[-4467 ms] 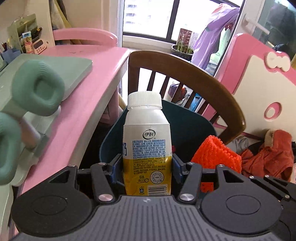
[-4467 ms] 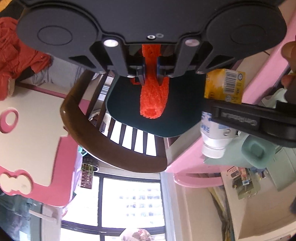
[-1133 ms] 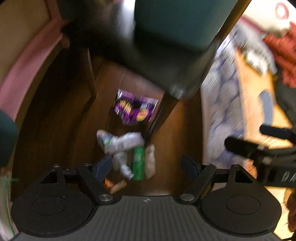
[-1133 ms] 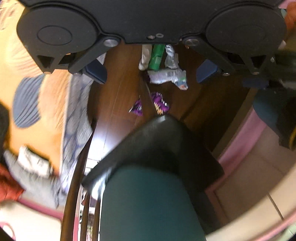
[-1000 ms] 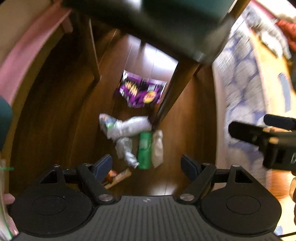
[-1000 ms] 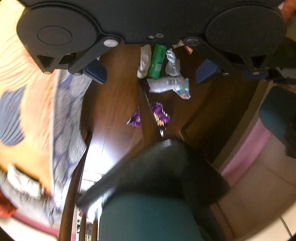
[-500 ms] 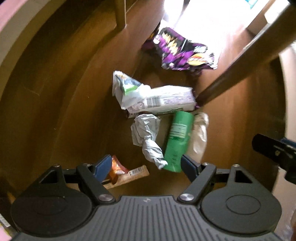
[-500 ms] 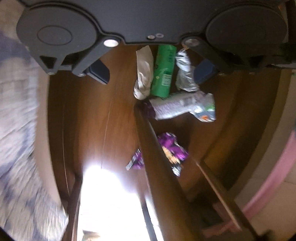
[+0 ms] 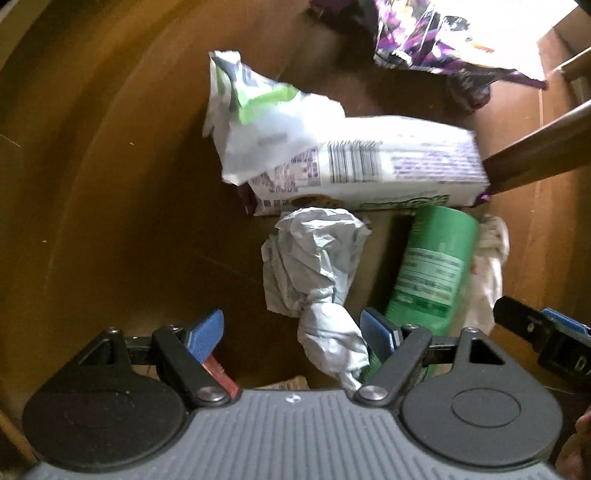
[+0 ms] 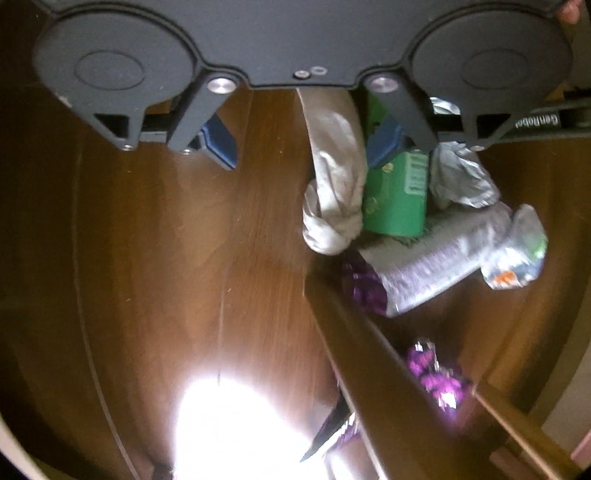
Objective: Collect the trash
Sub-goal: 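Grasp crumpled white bag with left tool while right tool grasps white cloth wrapper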
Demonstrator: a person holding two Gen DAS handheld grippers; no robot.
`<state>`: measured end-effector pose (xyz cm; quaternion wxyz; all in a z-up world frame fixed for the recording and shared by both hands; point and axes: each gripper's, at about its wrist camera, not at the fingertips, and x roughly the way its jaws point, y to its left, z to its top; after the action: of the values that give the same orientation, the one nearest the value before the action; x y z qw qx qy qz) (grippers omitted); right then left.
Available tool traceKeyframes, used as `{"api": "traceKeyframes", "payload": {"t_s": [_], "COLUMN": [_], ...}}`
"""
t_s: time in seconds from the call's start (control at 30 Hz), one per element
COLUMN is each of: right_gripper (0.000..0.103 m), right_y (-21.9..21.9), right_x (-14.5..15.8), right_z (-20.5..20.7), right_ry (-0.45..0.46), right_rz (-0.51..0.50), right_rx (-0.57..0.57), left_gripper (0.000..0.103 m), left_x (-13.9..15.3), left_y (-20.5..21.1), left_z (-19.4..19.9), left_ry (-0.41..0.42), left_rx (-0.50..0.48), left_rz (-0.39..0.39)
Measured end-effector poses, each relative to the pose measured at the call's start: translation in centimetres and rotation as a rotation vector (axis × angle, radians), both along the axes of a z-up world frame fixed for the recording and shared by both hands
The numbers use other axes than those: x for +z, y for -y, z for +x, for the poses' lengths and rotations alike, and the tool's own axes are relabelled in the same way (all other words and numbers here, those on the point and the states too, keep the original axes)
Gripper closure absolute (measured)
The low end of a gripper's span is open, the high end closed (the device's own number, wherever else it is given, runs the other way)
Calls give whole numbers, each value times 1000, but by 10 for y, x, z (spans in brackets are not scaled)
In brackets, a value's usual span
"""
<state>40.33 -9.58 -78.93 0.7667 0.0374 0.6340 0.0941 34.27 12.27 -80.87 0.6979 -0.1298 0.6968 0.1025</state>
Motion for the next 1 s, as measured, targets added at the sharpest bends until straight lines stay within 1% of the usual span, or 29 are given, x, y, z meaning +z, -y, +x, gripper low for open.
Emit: {"api": "traceKeyframes", "payload": {"t_s": [0.07, 0.13, 0.17, 0.23, 0.33, 0.37, 0.4, 0.43, 0.47, 0.5, 0.53, 0.6, 0.63, 0.67, 0.73, 0.83, 0.97, 1.0], "right_gripper": [32, 39, 44, 48, 56, 60, 66, 69, 74, 79, 81, 93, 96, 102, 103, 103, 103, 103], "right_y": [-5, -9, -10, -13, -18, -20, -22, -24, -26, -27, -28, -30, -31, -26, -25, -18, -9, -7], "right_x": [-8, -14, -17, -20, -24, -26, -27, -27, -27, -27, -25, -22, -19, -12, -4, 19, 61, 75], "right_z": [-1, -1, -2, -2, -3, -3, -4, -4, -5, -4, -4, -5, -5, -8, -9, -12, -19, -22], "right_ry": [4, 7, 4, 2, 11, 14, 17, 22, 25, 17, 21, 29, 33, 36, 33, 37, 36, 40], "right_rz": [-8, -17, -18, -17, -12, -13, -13, -14, -15, -14, -15, -14, -13, -16, -26, 15, 40, 48], "right_rx": [35, 63, 69, 79, 102, 110, 119, 128, 133, 138, 138, 135, 131, 126, 104, 26, -52, -63], "left_gripper": [22, 22, 22, 23, 35, 36, 37, 42, 52, 59, 67, 69, 70, 70, 72, 73, 73, 73], "left_x": [-9, -17, -21, -29, -34, -34, -33, -33, -30, -28, -27, -23, -20, -17, -10, 4, 35, 47], "left_y": [2, 3, 3, 4, 4, 6, 8, 10, 12, 15, 17, 24, 26, 28, 29, 31, 30, 29], "left_z": [2, 3, 4, 6, 8, 8, 9, 10, 10, 11, 12, 15, 16, 16, 17, 20, 17, 17], "left_ry": [-1, -3, -8, -24, -26, -23, -23, -18, -11, -7, -9, -5, 2, 8, 15, 17, 31, 34], "left_rx": [-11, -16, -15, -15, -17, -26, -37, -49, -57, -65, -74, -100, -113, -119, -121, -115, -75, -59], "left_rz": [-8, -16, -20, -17, -23, -12, -2, 9, 12, 13, 15, 32, 37, 41, 44, 56, 43, 34]}}
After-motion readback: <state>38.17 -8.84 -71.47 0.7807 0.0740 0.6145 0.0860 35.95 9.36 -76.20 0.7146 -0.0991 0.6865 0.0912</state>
